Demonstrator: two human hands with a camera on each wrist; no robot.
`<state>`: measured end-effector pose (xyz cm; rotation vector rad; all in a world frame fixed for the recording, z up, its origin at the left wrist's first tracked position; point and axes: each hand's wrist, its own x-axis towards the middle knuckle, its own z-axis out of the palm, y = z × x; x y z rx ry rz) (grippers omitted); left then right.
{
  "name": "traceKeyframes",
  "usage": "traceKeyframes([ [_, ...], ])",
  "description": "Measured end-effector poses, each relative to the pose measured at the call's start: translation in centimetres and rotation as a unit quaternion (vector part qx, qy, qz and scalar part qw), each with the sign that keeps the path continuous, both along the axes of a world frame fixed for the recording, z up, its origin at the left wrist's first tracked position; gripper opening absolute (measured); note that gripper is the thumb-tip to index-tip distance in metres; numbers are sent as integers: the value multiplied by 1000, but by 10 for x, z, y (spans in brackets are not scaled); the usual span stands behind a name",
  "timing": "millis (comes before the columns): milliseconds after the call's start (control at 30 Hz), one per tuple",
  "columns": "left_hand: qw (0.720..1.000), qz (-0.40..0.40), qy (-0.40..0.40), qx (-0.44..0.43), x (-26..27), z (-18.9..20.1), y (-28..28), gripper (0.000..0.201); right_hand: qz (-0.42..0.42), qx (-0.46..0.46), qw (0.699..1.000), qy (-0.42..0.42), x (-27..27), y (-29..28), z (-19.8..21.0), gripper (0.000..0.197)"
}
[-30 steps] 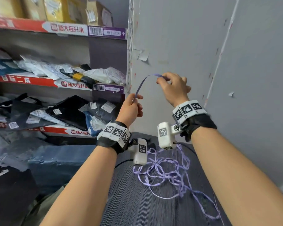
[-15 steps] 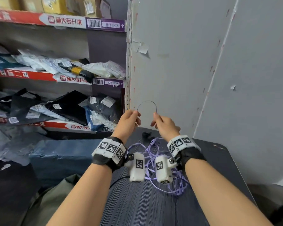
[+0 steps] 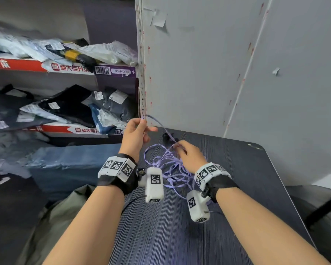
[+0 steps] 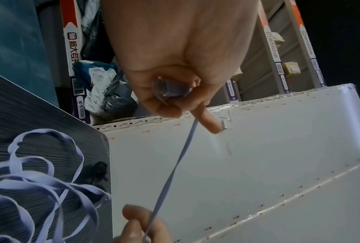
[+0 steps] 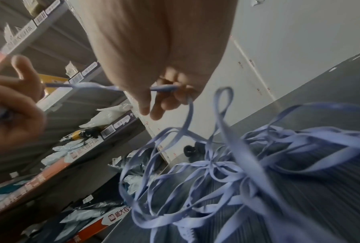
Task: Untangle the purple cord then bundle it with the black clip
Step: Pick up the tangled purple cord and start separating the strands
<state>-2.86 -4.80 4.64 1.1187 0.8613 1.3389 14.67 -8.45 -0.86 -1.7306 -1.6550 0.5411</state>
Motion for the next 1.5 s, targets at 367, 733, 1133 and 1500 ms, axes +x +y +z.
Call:
traceKeyframes([
  [367, 997, 56, -54, -10, 2, -5, 20, 14, -89, 155, 961, 211, 6, 4, 11, 12],
  [733, 994, -78, 57, 47, 12, -5, 6, 13, 78, 6, 933, -353, -16, 21, 33, 50],
  [1133, 991, -76, 107, 34, 2, -41, -7, 33, 237, -30, 853, -464, -25, -12, -3, 60],
  [1500, 966, -102, 222, 86, 5, -61, -28, 45, 128, 201, 967, -88, -19, -34, -3, 20],
])
